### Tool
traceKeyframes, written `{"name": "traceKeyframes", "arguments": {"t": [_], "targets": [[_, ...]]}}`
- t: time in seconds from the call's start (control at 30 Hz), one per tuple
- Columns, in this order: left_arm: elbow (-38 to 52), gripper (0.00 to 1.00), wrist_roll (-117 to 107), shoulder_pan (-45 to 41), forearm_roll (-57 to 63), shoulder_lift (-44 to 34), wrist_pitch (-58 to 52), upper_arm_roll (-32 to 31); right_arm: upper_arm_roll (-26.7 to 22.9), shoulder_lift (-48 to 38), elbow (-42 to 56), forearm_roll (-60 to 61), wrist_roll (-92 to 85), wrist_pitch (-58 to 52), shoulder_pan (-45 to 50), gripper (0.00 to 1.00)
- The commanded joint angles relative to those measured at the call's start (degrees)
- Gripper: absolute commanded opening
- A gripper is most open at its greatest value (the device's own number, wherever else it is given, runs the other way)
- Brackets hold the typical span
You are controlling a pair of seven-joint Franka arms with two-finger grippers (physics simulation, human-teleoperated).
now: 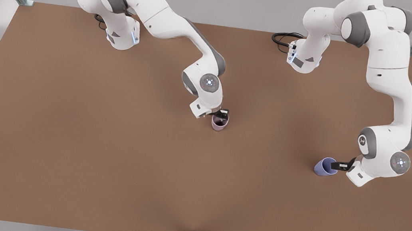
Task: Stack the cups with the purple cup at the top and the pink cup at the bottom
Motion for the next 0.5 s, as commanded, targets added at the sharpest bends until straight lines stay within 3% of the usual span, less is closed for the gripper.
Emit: {"name": "traceKeyframes", "arguments": {"t": [0.0,0.07,0.17,0.23,0.27,0.3,0.4,0.47], "targets": [[-0.3,1.0,7.3,0.1,0.0,0.6,2.0,-0.3,-0.1,-1.5,0.0,0.6,7.7,-1.3,-0.1,1.0],[-1.8,1.0,7.2,0.1,0.0,0.8,3.5,-0.3,-0.1,-5.4,-0.6,0.6,7.0,-4.2,-0.9,1.0],[-1.8,1.0,7.2,0.1,0.0,1.3,3.9,-0.3,1.0,-18.9,-0.1,0.6,-13.1,-23.1,-12.8,1.0],[-1.8,0.49,6.9,0.2,0.0,1.2,3.7,-0.8,1.3,-25.3,0.6,-0.1,-36.0,-33.3,-23.7,1.0],[-1.8,0.39,6.9,0.2,0.0,1.2,3.4,-0.8,0.7,-26.9,1.2,-4.3,-49.2,-35.2,-29.0,1.0],[-1.8,0.33,6.8,0.2,0.0,1.2,3.2,-0.8,0.6,-27.6,1.5,-5.0,-56.5,-36.2,-34.5,1.0],[-2.9,0.25,6.7,0.2,-2.2,0.9,2.8,-0.9,-9.3,-28.3,2.4,-8.7,-68.0,-36.2,-36.5,1.0],[-3.0,0.21,6.6,0.2,-2.2,1.0,1.9,-1.3,-8.9,-29.0,2.9,-10.3,-65.3,-36.8,-37.2,1.0]]}}
